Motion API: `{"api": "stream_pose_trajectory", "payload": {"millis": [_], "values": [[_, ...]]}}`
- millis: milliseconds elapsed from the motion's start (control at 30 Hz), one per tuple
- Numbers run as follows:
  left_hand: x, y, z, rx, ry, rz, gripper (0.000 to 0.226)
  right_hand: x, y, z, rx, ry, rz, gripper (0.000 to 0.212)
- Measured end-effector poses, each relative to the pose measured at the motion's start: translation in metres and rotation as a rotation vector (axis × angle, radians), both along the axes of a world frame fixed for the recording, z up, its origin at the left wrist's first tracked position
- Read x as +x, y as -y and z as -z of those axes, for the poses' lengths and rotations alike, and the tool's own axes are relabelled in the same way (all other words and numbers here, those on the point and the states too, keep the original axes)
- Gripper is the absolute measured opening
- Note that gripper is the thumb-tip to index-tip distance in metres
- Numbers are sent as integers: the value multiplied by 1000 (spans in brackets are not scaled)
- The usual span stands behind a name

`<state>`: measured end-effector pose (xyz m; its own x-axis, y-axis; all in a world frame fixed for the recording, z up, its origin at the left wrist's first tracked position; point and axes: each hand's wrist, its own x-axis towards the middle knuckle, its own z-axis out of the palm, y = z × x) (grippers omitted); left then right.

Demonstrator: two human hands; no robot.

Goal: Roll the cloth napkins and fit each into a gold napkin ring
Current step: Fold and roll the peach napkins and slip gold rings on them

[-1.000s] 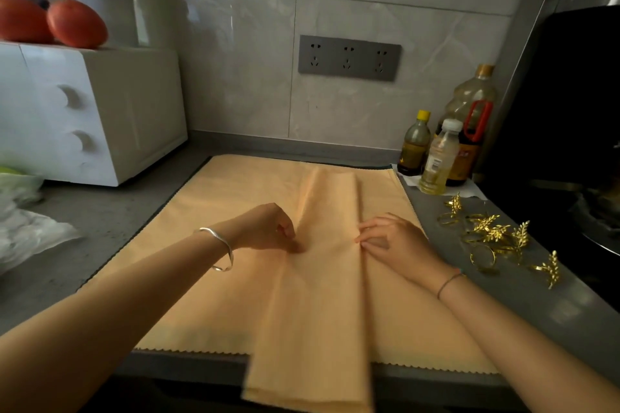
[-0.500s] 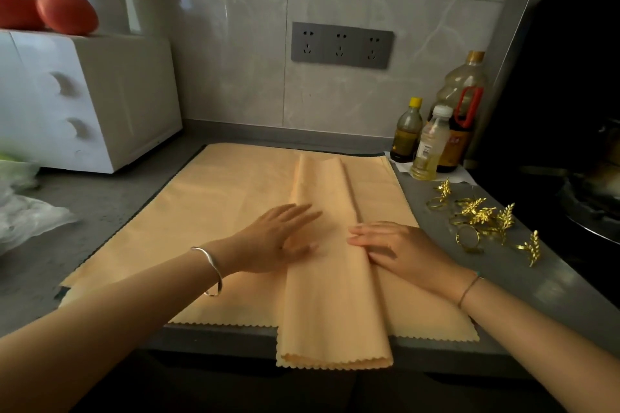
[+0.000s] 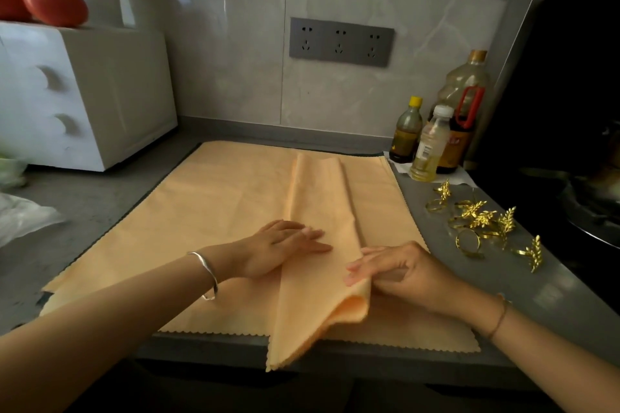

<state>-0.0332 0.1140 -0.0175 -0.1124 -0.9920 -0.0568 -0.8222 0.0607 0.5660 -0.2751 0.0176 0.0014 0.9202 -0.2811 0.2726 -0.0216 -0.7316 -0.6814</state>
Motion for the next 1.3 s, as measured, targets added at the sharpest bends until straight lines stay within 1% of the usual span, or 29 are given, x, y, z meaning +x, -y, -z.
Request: {"api": "stream_pose_trajectory", "payload": {"millis": [33, 67, 100, 133, 167, 200, 233, 333, 433, 533, 600, 667, 700, 767, 800, 900, 1000, 1133, 1167, 1233, 1267, 1300], "values": [[4, 2, -1, -8, -94, -59, 49, 4, 1, -9, 108, 53, 28, 19], [9, 4, -2, -34, -187, -137, 42, 10, 3, -20, 196, 122, 52, 21], [15, 7, -1, -60, -237, -236, 33, 16, 7, -29, 226, 190, 86, 20], [22, 10, -1, -88, -228, -319, 29, 26, 12, -41, 258, 248, 120, 16], [29, 13, 0, -107, -209, -375, 40, 37, 20, -51, 301, 301, 157, 14], [34, 14, -2, -122, -203, -398, 57, 50, 28, -63, 356, 348, 193, 14], [39, 16, -3, -114, -231, -415, 68, 63, 39, -71, 394, 384, 220, 14], [40, 25, -13, -19, -436, -451, 82, 105, 80, -78, 496, 428, 312, 16], [40, 40, -20, 23, -448, -475, 84, 149, 126, -65, 615, 467, 404, 15], [42, 51, -16, 2, -449, -534, 75, 177, 150, -43, 724, 394, 527, 14], [44, 58, -11, -21, -400, -604, 65, 188, 163, -21, 751, 271, 642, 21], [44, 65, -10, -22, -297, -624, 58, 192, 173, -1, 737, 119, 798, 27], [45, 69, -10, -18, -261, -623, 57, 194, 176, 4, 724, 72, 859, 26], [48, 74, -12, 19, -229, -619, 54, 196, 179, 8, 670, 28, 931, 17], [50, 77, -13, 34, -203, -611, 48, 197, 179, 7, 645, 9, 952, 14], [52, 80, -15, 23, -116, -592, 32, 196, 177, 3, 585, -61, 979, 22], [46, 74, -18, 58, -166, -579, 30, 182, 172, -4, 582, -155, 956, 22], [31, 52, -22, 144, -214, -495, 29, 154, 159, -7, 601, -221, 890, 19], [27, 47, -22, 159, -232, -479, 28, 148, 155, -7, 589, -239, 874, 17], [19, 38, -19, 165, -256, -468, 25, 138, 147, -7, 559, -260, 861, 5], [17, 36, -19, 150, -255, -474, 24, 135, 146, -6, 546, -256, 860, 6], [13, 34, -18, 132, -249, -488, 24, 132, 142, -5, 541, -246, 863, 11]]}}
